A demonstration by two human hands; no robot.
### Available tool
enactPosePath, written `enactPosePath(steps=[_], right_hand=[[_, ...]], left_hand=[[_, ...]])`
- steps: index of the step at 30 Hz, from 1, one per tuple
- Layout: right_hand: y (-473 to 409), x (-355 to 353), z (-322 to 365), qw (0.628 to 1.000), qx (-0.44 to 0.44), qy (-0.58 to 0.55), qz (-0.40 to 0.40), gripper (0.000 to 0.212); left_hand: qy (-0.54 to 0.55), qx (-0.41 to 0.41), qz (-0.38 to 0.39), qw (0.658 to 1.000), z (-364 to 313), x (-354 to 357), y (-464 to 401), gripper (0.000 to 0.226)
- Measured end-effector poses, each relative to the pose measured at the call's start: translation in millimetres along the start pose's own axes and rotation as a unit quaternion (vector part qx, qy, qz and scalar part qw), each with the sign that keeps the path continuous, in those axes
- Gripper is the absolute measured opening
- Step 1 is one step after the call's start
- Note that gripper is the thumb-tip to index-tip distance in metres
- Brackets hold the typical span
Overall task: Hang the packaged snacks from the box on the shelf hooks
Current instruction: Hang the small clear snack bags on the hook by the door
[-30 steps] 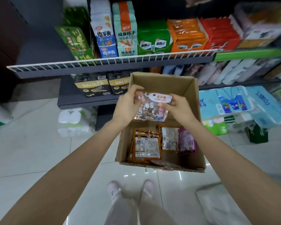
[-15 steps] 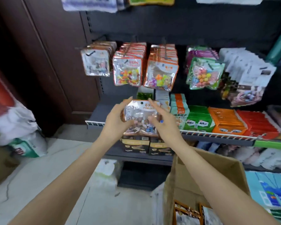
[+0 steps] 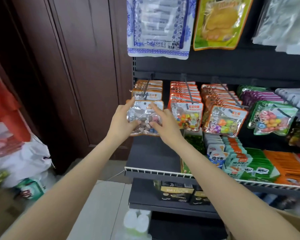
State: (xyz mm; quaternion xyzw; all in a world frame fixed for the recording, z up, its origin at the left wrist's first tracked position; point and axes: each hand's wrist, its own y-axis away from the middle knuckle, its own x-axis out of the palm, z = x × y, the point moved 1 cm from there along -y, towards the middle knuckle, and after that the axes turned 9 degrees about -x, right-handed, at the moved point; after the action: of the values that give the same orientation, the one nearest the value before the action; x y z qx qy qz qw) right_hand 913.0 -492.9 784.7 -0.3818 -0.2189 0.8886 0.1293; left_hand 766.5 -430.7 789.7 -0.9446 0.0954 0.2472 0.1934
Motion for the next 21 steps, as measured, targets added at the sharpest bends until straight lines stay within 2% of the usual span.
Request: enactPosePath(steps=[8,21], right_hand=[[-28.4,13.4,-6.3,0.999,0.030,0.029,-0.028,0.062],[-26.8,21.4,-14.8,0.996,0.040,0.044,-0.071,0.060]], left_hand=[[-0.031,-0.003,0.034,0.999,10.2,-0.2,-38.0,0.080],[-0.020,0.009,0.060,0.998,19.0,7.9,-44.4,0.077]])
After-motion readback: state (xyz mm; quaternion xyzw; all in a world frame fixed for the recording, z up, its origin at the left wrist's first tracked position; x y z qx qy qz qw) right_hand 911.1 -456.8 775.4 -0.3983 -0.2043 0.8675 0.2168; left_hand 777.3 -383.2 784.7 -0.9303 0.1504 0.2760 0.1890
